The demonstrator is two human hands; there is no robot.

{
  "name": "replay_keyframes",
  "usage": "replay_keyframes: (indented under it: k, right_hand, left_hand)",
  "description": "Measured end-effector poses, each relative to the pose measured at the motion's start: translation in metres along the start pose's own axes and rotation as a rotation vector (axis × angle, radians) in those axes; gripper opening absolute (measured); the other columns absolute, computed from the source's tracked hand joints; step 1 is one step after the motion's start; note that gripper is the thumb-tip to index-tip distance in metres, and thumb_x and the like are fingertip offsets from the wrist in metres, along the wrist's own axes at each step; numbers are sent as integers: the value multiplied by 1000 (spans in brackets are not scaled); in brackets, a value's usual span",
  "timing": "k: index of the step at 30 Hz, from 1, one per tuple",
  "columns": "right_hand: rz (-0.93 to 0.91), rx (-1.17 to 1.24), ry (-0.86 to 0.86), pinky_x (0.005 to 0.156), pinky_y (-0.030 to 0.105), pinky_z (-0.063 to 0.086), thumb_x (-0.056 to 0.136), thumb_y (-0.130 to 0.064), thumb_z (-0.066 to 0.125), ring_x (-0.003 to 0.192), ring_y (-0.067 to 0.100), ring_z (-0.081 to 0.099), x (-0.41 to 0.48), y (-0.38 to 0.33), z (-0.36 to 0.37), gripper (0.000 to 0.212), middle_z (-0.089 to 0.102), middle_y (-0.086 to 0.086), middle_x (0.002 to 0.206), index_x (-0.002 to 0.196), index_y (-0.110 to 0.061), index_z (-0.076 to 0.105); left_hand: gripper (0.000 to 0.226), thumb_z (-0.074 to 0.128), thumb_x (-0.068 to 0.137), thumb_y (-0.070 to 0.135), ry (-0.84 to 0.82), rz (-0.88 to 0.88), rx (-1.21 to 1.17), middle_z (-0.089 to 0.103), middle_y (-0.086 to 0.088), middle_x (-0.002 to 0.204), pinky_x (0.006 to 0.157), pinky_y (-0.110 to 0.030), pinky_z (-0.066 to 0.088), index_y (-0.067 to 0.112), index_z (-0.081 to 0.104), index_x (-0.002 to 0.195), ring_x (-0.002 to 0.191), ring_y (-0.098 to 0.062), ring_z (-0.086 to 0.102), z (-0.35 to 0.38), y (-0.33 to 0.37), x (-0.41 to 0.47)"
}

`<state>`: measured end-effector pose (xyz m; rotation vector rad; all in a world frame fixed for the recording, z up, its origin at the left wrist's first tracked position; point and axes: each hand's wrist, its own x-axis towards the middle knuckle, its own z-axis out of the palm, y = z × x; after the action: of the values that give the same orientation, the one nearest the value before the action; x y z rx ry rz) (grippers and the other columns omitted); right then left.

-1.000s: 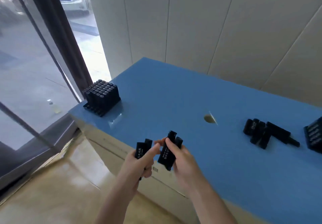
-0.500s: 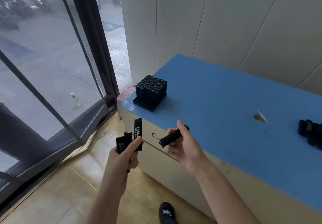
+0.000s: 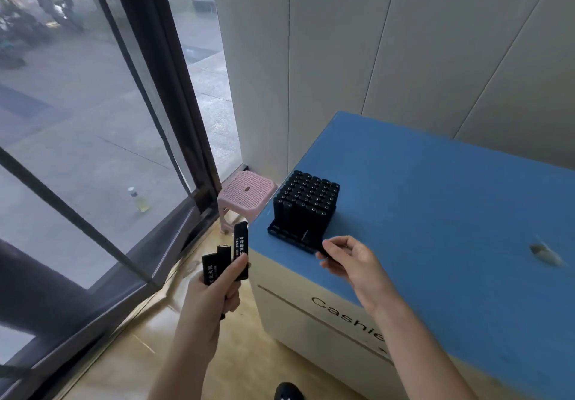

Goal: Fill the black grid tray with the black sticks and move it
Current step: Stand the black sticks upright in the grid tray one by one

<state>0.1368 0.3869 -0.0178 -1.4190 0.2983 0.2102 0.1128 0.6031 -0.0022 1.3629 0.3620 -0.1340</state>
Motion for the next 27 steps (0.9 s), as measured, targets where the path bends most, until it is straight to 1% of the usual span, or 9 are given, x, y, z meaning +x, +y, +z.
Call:
replay_keyframes:
  k: [4, 7, 9, 11, 14, 18, 21, 24, 27]
  right_hand:
    - [42, -10, -53, 76, 16, 47, 93, -17, 51, 77, 1, 64, 18, -1, 10, 16, 70, -5, 83, 100, -25, 63]
    - [53, -33, -64, 87, 19, 40, 94, -18, 49, 88, -7, 62, 24, 0, 15, 20, 71, -11, 88, 106, -25, 63]
    - [60, -20, -40, 89, 22, 40, 94, -17, 48, 91, -5, 61, 28, 2, 17, 21, 71, -10, 91, 111, -18, 61]
    - [50, 32, 5, 86, 24, 45, 93, -13, 49, 91, 1, 63, 30, 4, 19, 21, 71, -6, 93, 113, -13, 57]
    - [-28, 66, 74, 84, 27, 53, 89, -5, 55, 98, 11, 64, 30, 3, 26, 23, 70, 1, 100, 112, -11, 54]
    - [-146, 4, 251, 74, 21, 55, 89, -8, 57, 94, 14, 67, 35, 2, 42, 16, 70, 6, 100, 105, -9, 54]
    - [-250, -114, 414, 78, 20, 52, 91, -20, 54, 90, 9, 65, 41, 3, 53, 9, 70, 3, 93, 96, -13, 56]
    - [-349, -378, 554, 75, 13, 47, 89, -20, 59, 82, 2, 59, 47, 5, 60, 5, 63, -7, 88, 93, -21, 56]
    - [-409, -465, 636, 75, 14, 48, 86, -13, 63, 81, 3, 59, 53, 8, 64, 18, 62, -12, 90, 92, -26, 52]
  left_hand:
    - [28, 66, 78, 25, -18, -22, 17, 26, 3, 51, 51, -26, 19, 3, 53, 88, 44, -11, 21, -7, 5, 33]
    - [37, 68, 70, 33, -62, -51, 56, 26, 4, 50, 52, -26, 20, 6, 51, 88, 44, -12, 22, -7, 6, 49]
    - [43, 69, 64, 37, -88, -67, 73, 27, 4, 50, 53, -27, 21, 4, 54, 89, 44, -11, 23, -6, 7, 60]
    - [46, 68, 63, 36, -126, -92, 77, 28, 5, 49, 52, -26, 21, 2, 56, 93, 45, -11, 23, -6, 9, 72]
    - [44, 69, 64, 36, -213, -111, 100, 28, 4, 51, 54, -28, 19, 4, 55, 92, 46, -11, 23, -7, 16, 90]
    - [27, 68, 76, 28, -323, -113, 157, 29, 3, 51, 55, -29, 18, 3, 59, 83, 47, -12, 23, -14, 28, 112]
    - [20, 65, 83, 21, -381, -101, 182, 28, 3, 51, 55, -30, 17, 10, 54, 70, 47, -12, 22, -20, 36, 126]
    - [22, 63, 84, 19, -446, -100, 203, 28, 6, 47, 53, -29, 18, 7, 49, 73, 44, -11, 21, -22, 40, 137]
    - [18, 63, 83, 19, -495, -117, 221, 28, 7, 45, 52, -28, 18, 4, 54, 84, 43, -9, 22, -24, 37, 145]
